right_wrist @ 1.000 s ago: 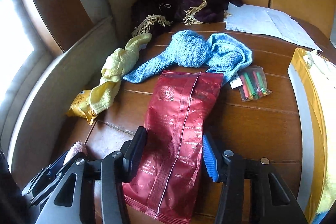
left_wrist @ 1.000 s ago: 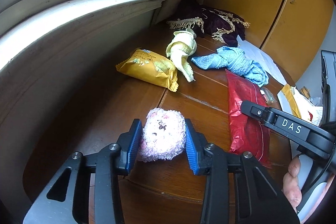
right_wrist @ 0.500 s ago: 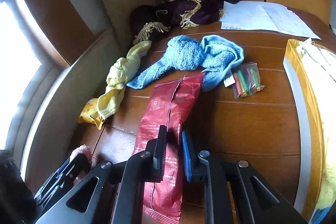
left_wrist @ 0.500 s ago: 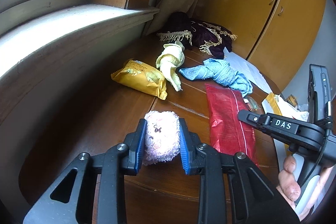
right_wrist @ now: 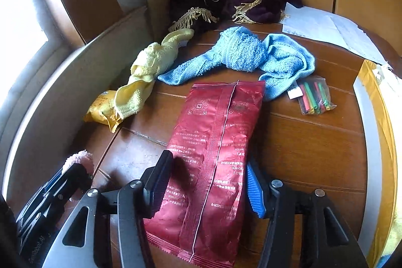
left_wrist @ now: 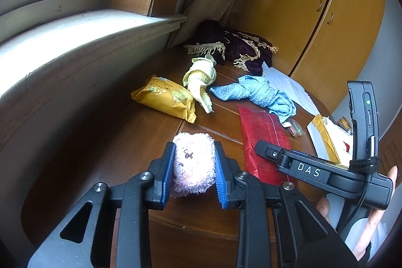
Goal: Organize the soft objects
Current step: 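Carry the pink ball and red pouch into the tray and release both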
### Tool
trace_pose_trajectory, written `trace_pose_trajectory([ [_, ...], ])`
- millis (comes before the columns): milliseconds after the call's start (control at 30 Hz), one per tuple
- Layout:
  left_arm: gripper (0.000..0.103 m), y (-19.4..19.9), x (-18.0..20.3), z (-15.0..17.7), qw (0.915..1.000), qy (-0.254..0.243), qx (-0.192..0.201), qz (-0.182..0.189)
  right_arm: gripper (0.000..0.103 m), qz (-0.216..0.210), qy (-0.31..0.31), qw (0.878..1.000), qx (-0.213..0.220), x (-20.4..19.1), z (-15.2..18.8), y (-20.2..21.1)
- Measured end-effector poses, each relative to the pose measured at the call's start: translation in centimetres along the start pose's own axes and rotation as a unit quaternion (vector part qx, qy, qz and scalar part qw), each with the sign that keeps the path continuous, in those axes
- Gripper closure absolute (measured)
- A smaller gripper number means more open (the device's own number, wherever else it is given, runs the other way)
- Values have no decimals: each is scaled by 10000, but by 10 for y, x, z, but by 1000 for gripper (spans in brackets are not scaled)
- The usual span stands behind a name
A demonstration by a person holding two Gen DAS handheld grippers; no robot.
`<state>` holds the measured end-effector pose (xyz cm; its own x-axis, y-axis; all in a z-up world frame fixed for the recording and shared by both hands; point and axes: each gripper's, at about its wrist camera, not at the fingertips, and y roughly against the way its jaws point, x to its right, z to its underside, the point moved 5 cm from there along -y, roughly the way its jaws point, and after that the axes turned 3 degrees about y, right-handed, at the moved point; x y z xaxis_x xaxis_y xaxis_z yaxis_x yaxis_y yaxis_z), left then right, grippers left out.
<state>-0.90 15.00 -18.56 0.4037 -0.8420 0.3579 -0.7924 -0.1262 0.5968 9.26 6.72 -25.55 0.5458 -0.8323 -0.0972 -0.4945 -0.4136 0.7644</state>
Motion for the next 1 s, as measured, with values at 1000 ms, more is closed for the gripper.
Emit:
trace_pose_trajectory([
  [1000, 77, 19, 160, 30, 9828, -488, -635, 1662, 91, -54, -837, 9774, 1940, 131, 43, 204],
])
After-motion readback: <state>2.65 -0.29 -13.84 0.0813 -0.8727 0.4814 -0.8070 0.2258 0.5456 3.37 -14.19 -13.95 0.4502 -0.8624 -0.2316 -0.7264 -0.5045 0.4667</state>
